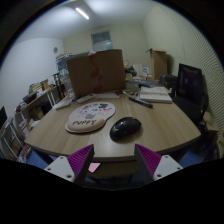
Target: Arrange mouse
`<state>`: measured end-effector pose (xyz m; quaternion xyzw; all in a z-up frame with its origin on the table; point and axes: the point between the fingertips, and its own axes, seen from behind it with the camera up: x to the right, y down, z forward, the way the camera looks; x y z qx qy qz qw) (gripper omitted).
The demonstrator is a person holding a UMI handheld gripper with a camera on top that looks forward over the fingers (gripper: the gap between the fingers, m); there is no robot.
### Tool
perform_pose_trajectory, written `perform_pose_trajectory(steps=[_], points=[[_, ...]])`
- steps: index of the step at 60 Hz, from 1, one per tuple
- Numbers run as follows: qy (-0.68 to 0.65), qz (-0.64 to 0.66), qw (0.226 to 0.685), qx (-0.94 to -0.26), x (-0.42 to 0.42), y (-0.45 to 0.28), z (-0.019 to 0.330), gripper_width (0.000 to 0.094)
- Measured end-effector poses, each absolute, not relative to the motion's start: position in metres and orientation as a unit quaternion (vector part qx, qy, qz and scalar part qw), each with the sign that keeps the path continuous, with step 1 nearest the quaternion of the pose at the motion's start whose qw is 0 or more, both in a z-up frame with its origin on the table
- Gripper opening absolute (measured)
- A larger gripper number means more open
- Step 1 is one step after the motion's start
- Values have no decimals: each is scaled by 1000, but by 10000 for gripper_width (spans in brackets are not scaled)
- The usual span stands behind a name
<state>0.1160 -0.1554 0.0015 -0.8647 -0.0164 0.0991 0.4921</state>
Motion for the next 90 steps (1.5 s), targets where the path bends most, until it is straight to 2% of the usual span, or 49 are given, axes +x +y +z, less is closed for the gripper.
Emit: perform_pose_trajectory(steps=[42, 45, 49, 51, 65, 68, 73, 83, 87, 90], points=[[17, 4, 467, -884, 132, -32, -14, 838], [20, -1, 469, -883, 134, -28, -15, 799], [25, 1, 478, -878, 132, -25, -14, 662], [25, -1, 483, -875, 132, -25, -15, 557], [35, -3, 499, -866, 131, -29, -13, 411], [39, -6, 496, -868, 134, -32, -10, 407], [31, -19, 521, -853, 140, -33, 23, 407], [14, -1, 593, -805, 109, -18, 145, 405], [-8, 6, 607, -794, 81, -3, 178, 406], [-33, 9, 609, -793, 55, 6, 187, 405]])
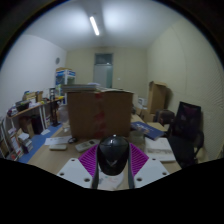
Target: Arrange mouse
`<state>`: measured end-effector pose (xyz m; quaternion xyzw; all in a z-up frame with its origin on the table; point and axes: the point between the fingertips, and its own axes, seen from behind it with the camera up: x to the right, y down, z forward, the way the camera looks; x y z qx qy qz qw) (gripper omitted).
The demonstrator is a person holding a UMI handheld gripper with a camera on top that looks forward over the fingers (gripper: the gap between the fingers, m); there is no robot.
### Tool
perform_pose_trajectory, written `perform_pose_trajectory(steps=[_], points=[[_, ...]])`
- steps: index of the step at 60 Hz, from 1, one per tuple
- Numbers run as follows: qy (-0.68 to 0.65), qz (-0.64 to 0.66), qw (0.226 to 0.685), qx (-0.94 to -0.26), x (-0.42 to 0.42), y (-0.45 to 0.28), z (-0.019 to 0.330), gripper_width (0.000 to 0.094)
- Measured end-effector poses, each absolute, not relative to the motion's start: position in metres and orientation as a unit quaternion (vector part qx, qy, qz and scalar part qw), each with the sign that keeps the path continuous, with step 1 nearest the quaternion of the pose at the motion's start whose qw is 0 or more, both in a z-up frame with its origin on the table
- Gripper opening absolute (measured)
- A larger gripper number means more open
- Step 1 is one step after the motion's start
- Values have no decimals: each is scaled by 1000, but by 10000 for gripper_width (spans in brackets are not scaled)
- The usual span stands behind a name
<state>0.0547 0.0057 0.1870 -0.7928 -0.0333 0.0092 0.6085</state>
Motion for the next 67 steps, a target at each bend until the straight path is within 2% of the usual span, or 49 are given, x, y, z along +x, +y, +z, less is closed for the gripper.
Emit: perform_pose_trajectory(steps=[2, 7, 19, 29, 30, 31, 32, 40, 41, 45, 46, 47, 51, 67], points=[[-47, 14, 608, -793, 37, 12, 187, 404], [-71, 27, 591, -803, 5, 31, 164, 402], [-90, 52, 498, -861, -26, 61, 49, 404], [-82, 68, 433, -895, -24, 62, -11, 412], [-80, 72, 438, -893, -24, 64, -10, 412], [-80, 74, 439, -892, -24, 65, -10, 488], [-80, 75, 436, -893, -24, 64, -11, 439], [-103, 65, 430, -894, -24, 61, -12, 574], [-105, 66, 431, -894, -25, 61, -11, 610], [-106, 74, 429, -894, -26, 52, -7, 867], [-104, 78, 432, -893, -27, 50, -4, 873], [-103, 82, 437, -890, -27, 47, 1, 827], [-101, 96, 466, -874, -24, 30, 26, 857], [-72, 143, 547, -821, 47, -103, 101, 844]])
